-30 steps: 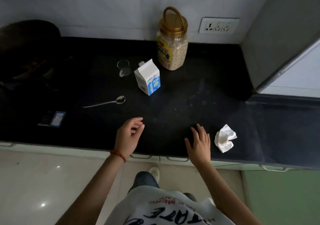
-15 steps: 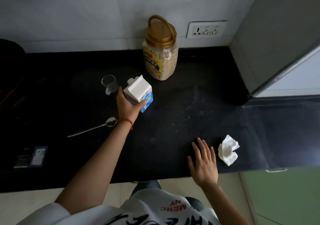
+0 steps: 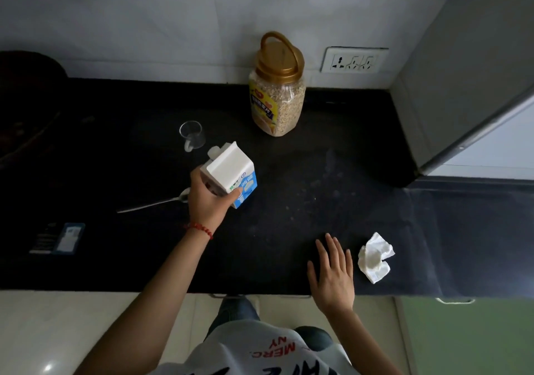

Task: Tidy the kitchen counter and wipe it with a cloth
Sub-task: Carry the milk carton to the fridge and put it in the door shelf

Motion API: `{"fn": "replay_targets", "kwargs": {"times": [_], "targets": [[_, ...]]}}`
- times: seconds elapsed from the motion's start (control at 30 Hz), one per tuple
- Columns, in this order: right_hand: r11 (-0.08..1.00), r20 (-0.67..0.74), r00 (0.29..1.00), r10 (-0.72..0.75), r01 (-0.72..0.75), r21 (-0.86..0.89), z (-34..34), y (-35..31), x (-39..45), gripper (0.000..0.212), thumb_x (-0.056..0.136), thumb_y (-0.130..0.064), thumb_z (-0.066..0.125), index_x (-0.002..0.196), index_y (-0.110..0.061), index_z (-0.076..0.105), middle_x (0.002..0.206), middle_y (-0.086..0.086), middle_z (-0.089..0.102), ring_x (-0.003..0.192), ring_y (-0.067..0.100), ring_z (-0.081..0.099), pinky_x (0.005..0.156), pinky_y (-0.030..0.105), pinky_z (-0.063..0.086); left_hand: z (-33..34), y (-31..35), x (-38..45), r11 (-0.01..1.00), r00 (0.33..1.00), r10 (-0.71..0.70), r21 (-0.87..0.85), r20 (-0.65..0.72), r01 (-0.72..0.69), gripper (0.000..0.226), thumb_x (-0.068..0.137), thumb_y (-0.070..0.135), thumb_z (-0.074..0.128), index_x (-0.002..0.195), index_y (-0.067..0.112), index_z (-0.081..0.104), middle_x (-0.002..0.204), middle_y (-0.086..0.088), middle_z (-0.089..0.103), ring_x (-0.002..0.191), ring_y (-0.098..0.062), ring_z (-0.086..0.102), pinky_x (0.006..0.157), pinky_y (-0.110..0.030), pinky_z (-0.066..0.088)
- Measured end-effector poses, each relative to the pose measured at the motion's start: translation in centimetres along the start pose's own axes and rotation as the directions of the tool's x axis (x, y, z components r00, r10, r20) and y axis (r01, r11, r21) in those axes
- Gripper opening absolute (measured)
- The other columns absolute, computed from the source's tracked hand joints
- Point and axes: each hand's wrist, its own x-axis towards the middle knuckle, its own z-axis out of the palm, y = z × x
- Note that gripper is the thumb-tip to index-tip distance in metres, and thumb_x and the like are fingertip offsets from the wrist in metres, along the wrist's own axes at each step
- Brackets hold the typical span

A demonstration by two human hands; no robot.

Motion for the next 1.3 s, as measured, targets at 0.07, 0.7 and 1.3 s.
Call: {"fn": "replay_targets", "kwargs": {"times": [0.07,0.7,1.3], "targets": [[1.0,-0.016,1.0,-0.019,0.019,0.02,0.0,0.1,0.1,0.059,0.095,-0.047,0.015,0.125,-0.012,0.052,0.137,0.013,0.05,0.131,0.021,0.029,0.112,0.036,0.011,-1.2,-0.5,-2.9,0.999,0.999,-0.005,-0.046,-0.044,0.003,0.067,0.065,0.003,0.077,0.121,0.013,0.041,0.128,-0.01,0.053,0.114,-0.019,0.055,0.08,-0.031,0.053],[0.604,0.286,0.533,-0.797,0.709,0.364,-0.3,-3.3,-8.7,0.042,0.084,-0.031,0.04,0.119,-0.014,0.057,0.124,0.008,0.059,0.114,0.024,0.056,0.098,0.038,0.047,-10.4,-7.5,-36.3,0.936,0.562,-0.35,-0.249,-0.75,0.25,0.069,0.061,0.0,0.079,0.118,0.008,0.041,0.114,-0.002,0.052,0.103,-0.017,0.052,0.083,-0.028,0.045],[0.534,0.855,0.205,-0.477,0.84,0.096,14.3,-22.8,-23.1,0.032,0.091,-0.016,0.05,0.12,-0.005,0.057,0.125,0.015,0.06,0.115,0.027,0.055,0.09,0.026,0.04,-24.6,-20.8,-60.5,0.725,-0.141,-0.6,-0.61,-0.788,0.319,0.064,0.063,0.008,0.08,0.114,0.011,0.041,0.108,-0.003,0.053,0.101,-0.024,0.054,0.078,-0.039,0.053]]}}
